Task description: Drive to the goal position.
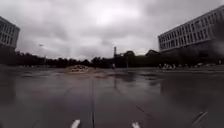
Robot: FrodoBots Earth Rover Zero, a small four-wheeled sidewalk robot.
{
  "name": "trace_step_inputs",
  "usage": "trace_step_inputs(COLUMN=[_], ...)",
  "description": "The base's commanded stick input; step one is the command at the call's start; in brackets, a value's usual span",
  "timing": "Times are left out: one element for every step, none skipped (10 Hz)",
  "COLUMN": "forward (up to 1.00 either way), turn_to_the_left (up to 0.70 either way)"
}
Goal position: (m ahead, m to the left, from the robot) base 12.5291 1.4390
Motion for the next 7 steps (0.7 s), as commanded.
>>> trace_step_inputs(forward=[1.00,1.00,1.00,1.00,1.00,1.00,1.00], turn_to_the_left=[0.00,0.00,0.00,0.00,0.00,0.00,0.00])
